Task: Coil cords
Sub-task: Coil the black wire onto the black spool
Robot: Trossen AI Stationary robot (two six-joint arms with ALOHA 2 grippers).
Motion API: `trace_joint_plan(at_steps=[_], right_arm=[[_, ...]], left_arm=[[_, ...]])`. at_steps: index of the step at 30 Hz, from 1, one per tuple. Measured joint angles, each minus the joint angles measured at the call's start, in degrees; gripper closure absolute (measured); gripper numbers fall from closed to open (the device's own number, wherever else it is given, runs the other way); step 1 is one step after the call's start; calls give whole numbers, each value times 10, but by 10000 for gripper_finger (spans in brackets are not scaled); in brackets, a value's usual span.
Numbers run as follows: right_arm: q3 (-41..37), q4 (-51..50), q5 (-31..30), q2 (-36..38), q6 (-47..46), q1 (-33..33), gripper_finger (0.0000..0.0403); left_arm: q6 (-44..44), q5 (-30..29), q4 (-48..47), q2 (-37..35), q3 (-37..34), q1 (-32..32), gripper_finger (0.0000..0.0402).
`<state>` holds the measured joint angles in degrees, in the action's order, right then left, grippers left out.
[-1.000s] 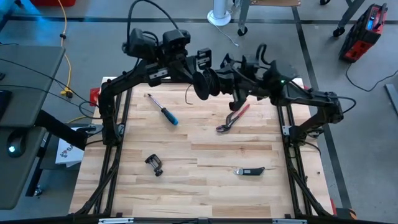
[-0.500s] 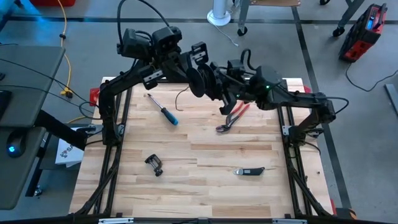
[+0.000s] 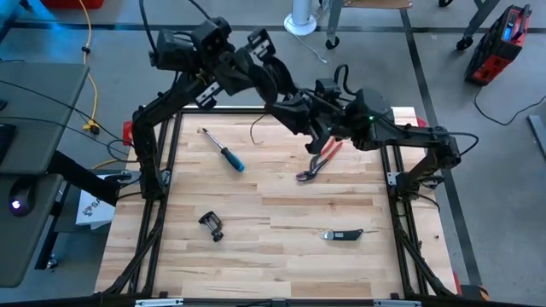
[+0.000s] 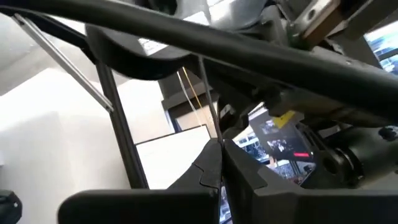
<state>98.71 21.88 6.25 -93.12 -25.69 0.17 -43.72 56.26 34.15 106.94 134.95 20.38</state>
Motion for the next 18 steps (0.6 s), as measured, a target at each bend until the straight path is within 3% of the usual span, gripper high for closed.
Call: trace_joint_plan(at_steps=[6, 10, 14, 18], right_arm=[[-1, 0, 1, 0, -24, 0, 394], [-6, -45, 24, -7, -17, -2, 348], [-4, -68, 15, 9, 31, -2, 293], [-2, -78, 12, 20, 63, -2, 272]], left_arm=[[4, 8, -1, -2, 0, 24, 401], [-4, -19, 11, -15, 5, 37, 401], [-22, -2, 4, -26, 4, 40, 401], [-23, 13, -2, -36, 2, 40, 401]])
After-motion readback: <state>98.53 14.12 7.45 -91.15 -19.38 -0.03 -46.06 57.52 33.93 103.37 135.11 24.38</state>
